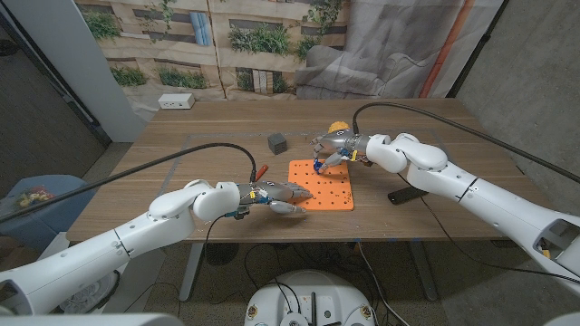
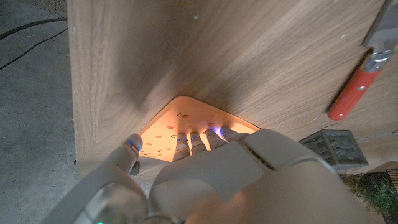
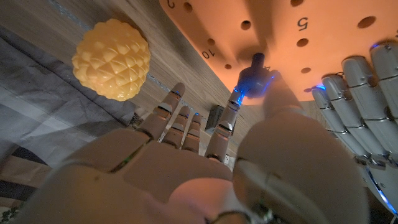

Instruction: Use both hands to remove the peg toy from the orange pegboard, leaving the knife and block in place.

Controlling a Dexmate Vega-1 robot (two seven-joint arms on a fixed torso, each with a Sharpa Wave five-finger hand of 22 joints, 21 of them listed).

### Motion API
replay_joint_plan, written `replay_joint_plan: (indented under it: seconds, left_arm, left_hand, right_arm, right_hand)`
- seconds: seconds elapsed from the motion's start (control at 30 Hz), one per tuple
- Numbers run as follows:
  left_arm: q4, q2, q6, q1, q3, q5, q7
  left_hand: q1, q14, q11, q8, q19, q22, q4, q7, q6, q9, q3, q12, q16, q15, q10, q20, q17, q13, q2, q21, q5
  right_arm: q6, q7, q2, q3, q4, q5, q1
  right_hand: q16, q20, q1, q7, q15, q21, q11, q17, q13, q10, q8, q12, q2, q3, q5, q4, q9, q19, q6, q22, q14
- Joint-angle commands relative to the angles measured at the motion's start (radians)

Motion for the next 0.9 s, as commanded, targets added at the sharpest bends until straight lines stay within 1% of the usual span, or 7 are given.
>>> replay_joint_plan:
  seconds: [0.03,0.5,0.9]
  left_arm:
    - [-0.004,0.005,0.002,0.006,-0.002,-0.008,-0.003]
    - [-0.008,0.008,0.009,0.009,-0.003,-0.012,-0.005]
    - [0.004,0.002,0.005,0.000,0.001,-0.017,-0.010]
  left_hand:
    - [0.008,0.015,0.005,0.008,0.024,0.006,-0.007,-0.001,0.008,0.004,0.001,0.005,0.007,-0.066,0.015,-0.155,0.004,0.003,0.079,0.010,-0.004]
    - [0.008,0.016,0.005,0.007,0.025,0.006,-0.009,-0.002,0.010,0.004,0.003,0.005,0.007,-0.068,0.016,-0.155,0.004,0.003,0.079,0.009,-0.004]
    - [0.007,0.017,0.005,0.007,0.026,0.006,-0.010,-0.001,0.010,0.004,0.004,0.004,0.007,-0.067,0.017,-0.155,0.004,0.003,0.080,0.009,-0.005]
  right_arm:
    - [-0.016,-0.009,-0.003,0.010,0.001,0.048,-0.006]
    - [-0.021,-0.019,-0.010,0.015,0.001,0.072,-0.007]
    - [-0.019,-0.023,-0.011,0.020,0.008,0.103,-0.006]
  right_hand:
    - [0.007,-0.031,-0.003,-0.044,-0.003,0.003,-0.003,0.006,0.002,0.018,0.013,0.009,0.020,0.000,0.006,0.006,0.019,0.011,0.062,0.002,0.010]
    - [0.010,-0.035,-0.006,-0.044,-0.011,-0.001,-0.008,0.010,0.001,0.028,0.023,0.008,0.029,-0.003,0.007,0.008,0.019,0.018,0.089,0.002,0.014]
    - [0.010,-0.036,-0.007,-0.044,-0.015,-0.003,-0.010,0.011,0.001,0.032,0.027,0.007,0.031,-0.005,0.008,0.008,0.019,0.019,0.098,0.002,0.013]
